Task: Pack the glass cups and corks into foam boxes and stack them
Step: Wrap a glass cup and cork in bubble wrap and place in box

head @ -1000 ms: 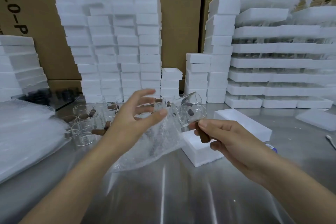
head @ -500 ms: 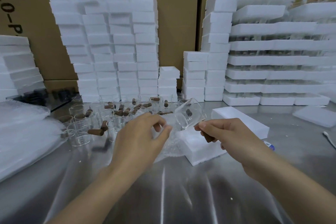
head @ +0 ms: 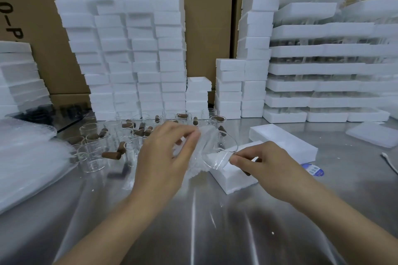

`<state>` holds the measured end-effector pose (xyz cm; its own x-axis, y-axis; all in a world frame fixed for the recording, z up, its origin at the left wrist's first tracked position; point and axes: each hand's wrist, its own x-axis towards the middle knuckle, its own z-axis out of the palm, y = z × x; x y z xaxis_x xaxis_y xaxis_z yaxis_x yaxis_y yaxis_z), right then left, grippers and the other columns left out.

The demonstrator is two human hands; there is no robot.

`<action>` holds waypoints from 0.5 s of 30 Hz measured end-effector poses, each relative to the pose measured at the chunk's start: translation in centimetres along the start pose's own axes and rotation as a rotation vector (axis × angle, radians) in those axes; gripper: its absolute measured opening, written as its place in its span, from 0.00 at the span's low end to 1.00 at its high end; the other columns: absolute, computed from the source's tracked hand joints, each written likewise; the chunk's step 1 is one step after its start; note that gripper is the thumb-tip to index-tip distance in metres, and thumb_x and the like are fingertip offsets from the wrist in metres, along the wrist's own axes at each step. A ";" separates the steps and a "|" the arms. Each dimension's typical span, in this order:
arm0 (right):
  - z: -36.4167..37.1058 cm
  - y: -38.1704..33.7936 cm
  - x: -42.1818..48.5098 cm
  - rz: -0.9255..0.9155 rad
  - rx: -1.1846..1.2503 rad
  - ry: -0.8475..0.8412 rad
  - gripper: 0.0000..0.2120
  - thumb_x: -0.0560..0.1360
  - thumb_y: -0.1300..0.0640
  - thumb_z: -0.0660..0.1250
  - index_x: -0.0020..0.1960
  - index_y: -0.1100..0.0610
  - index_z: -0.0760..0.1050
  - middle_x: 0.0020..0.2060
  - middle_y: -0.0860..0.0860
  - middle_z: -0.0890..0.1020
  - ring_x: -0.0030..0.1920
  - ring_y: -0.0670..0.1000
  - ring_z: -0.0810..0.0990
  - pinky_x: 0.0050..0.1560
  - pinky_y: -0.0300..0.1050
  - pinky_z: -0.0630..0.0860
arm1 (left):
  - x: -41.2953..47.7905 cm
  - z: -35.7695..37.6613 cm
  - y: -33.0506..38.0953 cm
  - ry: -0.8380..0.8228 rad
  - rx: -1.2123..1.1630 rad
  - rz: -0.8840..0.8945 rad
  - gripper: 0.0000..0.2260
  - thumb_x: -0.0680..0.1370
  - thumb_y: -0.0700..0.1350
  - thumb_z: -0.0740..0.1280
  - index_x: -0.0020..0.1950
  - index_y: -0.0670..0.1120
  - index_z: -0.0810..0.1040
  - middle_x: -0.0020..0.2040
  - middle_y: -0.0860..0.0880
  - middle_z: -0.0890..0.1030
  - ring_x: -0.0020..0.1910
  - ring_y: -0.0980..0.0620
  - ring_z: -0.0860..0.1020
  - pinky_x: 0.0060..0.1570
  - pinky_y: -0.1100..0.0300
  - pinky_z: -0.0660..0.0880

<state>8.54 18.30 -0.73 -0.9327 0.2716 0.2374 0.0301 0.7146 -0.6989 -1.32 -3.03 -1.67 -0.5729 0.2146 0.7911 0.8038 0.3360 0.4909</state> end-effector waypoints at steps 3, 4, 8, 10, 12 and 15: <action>0.0 -0.2 -0.1 -0.063 -0.086 0.010 0.16 0.82 0.45 0.68 0.46 0.55 0.84 0.42 0.51 0.81 0.34 0.42 0.70 0.37 0.41 0.66 | 0.0 0.1 0.0 -0.048 0.084 0.154 0.09 0.85 0.53 0.67 0.58 0.56 0.87 0.52 0.62 0.80 0.54 0.54 0.79 0.56 0.55 0.74; 0.0 -0.3 -0.1 -0.073 -0.096 0.017 0.14 0.82 0.44 0.68 0.46 0.53 0.84 0.43 0.48 0.81 0.34 0.42 0.72 0.38 0.41 0.68 | 0.0 0.1 -0.1 -0.058 0.104 0.199 0.09 0.85 0.52 0.67 0.59 0.56 0.87 0.53 0.61 0.79 0.54 0.54 0.78 0.56 0.51 0.74; 0.0 -0.5 -0.2 -0.060 -0.068 0.075 0.11 0.81 0.43 0.69 0.44 0.45 0.86 0.40 0.37 0.83 0.36 0.36 0.76 0.37 0.36 0.69 | 0.0 0.0 -0.1 -0.069 0.114 0.311 0.10 0.86 0.52 0.66 0.61 0.56 0.87 0.55 0.59 0.79 0.55 0.53 0.77 0.55 0.49 0.73; -0.3 -0.5 0.1 -0.005 0.133 0.099 0.12 0.81 0.44 0.70 0.44 0.48 0.88 0.36 0.40 0.83 0.32 0.38 0.75 0.35 0.32 0.67 | 0.1 -0.1 -0.1 -0.077 0.148 0.375 0.11 0.86 0.53 0.66 0.61 0.56 0.87 0.56 0.58 0.79 0.54 0.54 0.77 0.54 0.50 0.72; -0.9 -0.6 0.1 0.062 0.364 0.069 0.13 0.81 0.45 0.70 0.45 0.49 0.89 0.36 0.48 0.84 0.34 0.40 0.75 0.38 0.34 0.70 | 0.1 -0.1 -0.1 -0.097 0.171 0.416 0.13 0.87 0.54 0.64 0.61 0.56 0.87 0.58 0.57 0.79 0.56 0.54 0.77 0.54 0.51 0.73; -1.1 -0.7 0.0 0.051 0.474 -0.022 0.16 0.82 0.46 0.70 0.39 0.49 0.88 0.34 0.45 0.83 0.33 0.39 0.75 0.34 0.26 0.69 | -0.3 0.1 0.0 -0.135 0.128 0.414 0.13 0.88 0.54 0.62 0.63 0.56 0.87 0.65 0.55 0.78 0.64 0.53 0.76 0.62 0.56 0.73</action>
<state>8.91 18.52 0.53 -0.9417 0.2814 0.1842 -0.0865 0.3266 -0.9412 -1.19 -3.04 -1.90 -0.2304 0.4697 0.8522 0.9480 0.3061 0.0876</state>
